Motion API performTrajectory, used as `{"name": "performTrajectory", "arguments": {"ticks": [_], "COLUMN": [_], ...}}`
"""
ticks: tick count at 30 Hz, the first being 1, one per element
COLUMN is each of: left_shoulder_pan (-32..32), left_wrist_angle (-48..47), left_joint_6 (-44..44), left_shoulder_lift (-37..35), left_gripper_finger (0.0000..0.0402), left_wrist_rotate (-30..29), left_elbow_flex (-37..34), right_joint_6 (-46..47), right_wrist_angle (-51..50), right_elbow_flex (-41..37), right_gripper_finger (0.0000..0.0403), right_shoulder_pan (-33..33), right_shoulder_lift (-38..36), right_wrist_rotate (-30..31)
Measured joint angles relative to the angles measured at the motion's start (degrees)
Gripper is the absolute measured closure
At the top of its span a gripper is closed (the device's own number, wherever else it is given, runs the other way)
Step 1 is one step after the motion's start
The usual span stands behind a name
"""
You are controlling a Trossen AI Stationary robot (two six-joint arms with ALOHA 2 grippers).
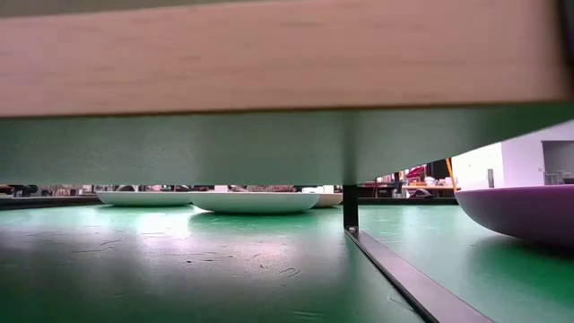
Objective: Place and stack plates onto a shelf
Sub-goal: Stack the top purple plate on top of the green plate on the shelf, then stack the bottom white plate on top of the pink plate on the shelf
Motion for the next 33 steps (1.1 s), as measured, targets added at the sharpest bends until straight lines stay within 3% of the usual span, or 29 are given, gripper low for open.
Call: {"name": "performTrajectory", "arguments": {"ticks": [19, 29, 33], "left_shoulder_pan": [0.4, 0.7, 0.7], "left_wrist_angle": [0.0, 0.0, 0.0], "left_joint_6": [1.8, 1.7, 1.6], "left_shoulder_lift": [0.0, 0.0, 0.0], "left_gripper_finger": [0.0202, 0.0202, 0.0202], "left_wrist_rotate": [0.0, 0.0, 0.0], "left_elbow_flex": [0.0, 0.0, 0.0], "right_joint_6": [-1.4, -2.2, -1.4], "right_wrist_angle": [29.2, 33.6, 29.8], "right_elbow_flex": [0.2, 0.3, 0.3], "right_gripper_finger": [0.0403, 0.0403, 0.0403], "right_shoulder_pan": [-0.1, -0.1, -0.2], "right_shoulder_lift": [21.0, 22.1, 20.2], "right_wrist_rotate": [-1.7, -2.6, -2.6]}}
